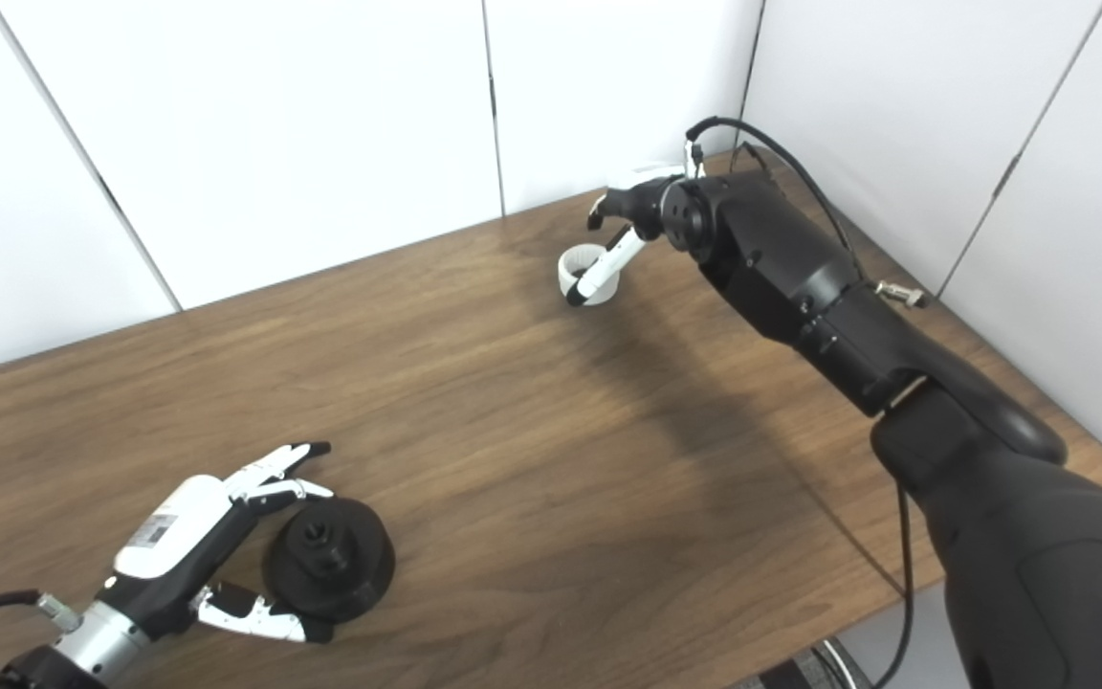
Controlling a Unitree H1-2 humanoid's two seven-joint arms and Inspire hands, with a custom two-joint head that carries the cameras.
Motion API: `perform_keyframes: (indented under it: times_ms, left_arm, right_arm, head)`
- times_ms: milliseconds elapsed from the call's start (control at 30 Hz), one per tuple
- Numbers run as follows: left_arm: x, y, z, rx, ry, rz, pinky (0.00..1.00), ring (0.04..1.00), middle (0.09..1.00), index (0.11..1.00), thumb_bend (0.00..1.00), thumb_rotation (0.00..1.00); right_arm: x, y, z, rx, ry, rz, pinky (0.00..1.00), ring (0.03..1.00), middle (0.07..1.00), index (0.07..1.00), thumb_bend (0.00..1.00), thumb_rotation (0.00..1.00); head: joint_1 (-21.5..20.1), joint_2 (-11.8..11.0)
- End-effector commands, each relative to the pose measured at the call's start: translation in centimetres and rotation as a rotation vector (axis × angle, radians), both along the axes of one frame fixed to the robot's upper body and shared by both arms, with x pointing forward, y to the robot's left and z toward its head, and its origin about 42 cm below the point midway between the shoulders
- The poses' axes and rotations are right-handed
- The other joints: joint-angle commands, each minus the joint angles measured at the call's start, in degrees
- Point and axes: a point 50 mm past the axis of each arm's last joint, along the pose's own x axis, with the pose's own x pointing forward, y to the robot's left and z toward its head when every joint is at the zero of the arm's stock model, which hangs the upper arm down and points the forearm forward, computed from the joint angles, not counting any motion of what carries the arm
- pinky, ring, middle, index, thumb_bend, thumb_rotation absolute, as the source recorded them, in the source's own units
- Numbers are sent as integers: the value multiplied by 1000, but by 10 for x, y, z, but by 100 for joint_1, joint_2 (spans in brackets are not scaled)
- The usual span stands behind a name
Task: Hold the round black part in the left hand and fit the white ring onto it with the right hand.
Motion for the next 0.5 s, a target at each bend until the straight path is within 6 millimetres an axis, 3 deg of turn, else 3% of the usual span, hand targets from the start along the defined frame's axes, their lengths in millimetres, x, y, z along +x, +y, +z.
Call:
perform_keyframes:
  times_ms: [0,233,467]
  left_arm:
    - [-10,28,-24,176,103,27,916,973,963,490,522,72]
    - [-12,27,-24,166,105,25,910,962,958,489,522,71]
    - [-14,28,-22,174,103,24,921,968,965,489,522,71]
  right_arm:
    - [8,-1,29,-20,-76,-14,830,936,971,881,1000,582]
    - [6,-2,20,-17,-69,-25,822,931,963,871,1000,480]
    - [5,-2,8,-18,-78,-33,814,931,956,865,1000,469]
  head:
    - [-5,2]
    - [33,29]
    - [109,89]
